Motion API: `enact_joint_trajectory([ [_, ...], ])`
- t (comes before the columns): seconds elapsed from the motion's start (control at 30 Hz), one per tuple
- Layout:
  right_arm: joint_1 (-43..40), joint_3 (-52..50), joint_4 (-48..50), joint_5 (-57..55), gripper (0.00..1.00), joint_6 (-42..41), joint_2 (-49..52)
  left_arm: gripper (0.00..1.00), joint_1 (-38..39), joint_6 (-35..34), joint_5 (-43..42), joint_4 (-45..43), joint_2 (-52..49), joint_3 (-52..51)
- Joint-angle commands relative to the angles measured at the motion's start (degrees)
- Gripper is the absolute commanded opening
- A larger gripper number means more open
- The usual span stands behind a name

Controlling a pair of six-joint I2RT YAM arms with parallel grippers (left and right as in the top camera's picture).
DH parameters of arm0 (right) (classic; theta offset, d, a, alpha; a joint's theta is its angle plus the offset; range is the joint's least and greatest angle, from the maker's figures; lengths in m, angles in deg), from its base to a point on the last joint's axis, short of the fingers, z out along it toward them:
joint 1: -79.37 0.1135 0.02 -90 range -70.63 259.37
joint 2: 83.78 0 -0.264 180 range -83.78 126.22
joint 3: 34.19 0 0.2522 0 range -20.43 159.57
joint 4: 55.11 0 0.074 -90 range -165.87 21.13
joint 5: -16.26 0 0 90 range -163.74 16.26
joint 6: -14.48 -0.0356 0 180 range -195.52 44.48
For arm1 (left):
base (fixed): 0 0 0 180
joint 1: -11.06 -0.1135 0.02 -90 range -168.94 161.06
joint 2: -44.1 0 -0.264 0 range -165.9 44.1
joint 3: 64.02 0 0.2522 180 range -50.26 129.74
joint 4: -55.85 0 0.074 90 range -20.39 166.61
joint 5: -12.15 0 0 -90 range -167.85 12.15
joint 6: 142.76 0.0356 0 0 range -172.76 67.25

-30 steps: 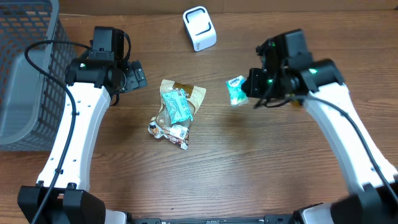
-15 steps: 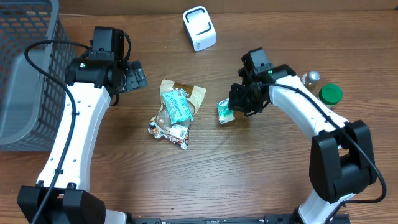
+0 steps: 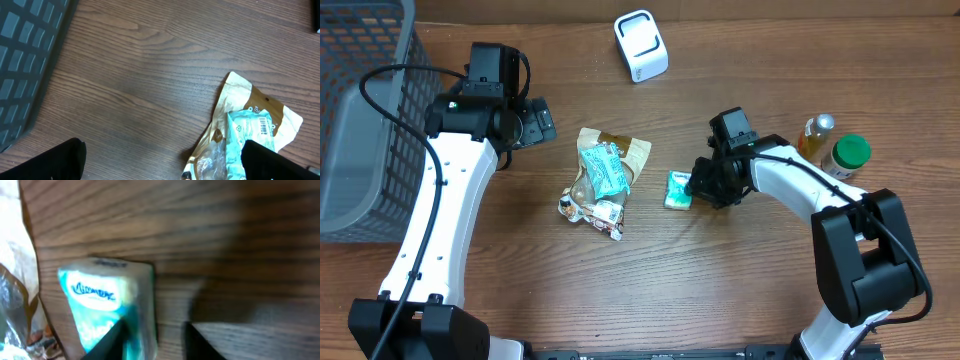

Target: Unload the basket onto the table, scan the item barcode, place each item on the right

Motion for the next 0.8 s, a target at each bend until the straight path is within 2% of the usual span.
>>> enact_joint_trajectory([
  [0.0,0.98,-0.42,0.2,-0.24,0.49,-0.39,-0.37,0.99,0.17,1.51,0.15,0.0,0.07,0.59],
  [0.13,1.07,-0.42,-0.24,-0.26,0.63,-0.39,-0.37,1.0,0.17,1.51,0.15,0.02,0.07,0.59],
  [0.17,1.07,-0.42,-0.26,-0.48,0.7,-0.39,-0.37,1.0,0.17,1.51,0.15,0.0,0.07,0.59],
  [0.23,1.07,-0.42,-0.15,-0.79,0.74,-0.39,-0.37,1.0,0.17,1.51,0.15,0.0,0.07,0.59],
  [0.4,1.09,-0.42,0.04,-0.92,0.74,-0.07,-0.37,1.0,0.17,1.51,0.15,0.0,0.07,0.59],
  [0.6,1.38,-0.42,0.57,-2.19,0.68,5.11,-0.37,0.99,0.17,1.51,0.15,0.0,0.07,0.59],
  [0.77,1.38,-0.42,3.43,-0.85,0.4,4.33,-0.37,1.0,0.17,1.51,0.15,0.0,0.07,0.59],
])
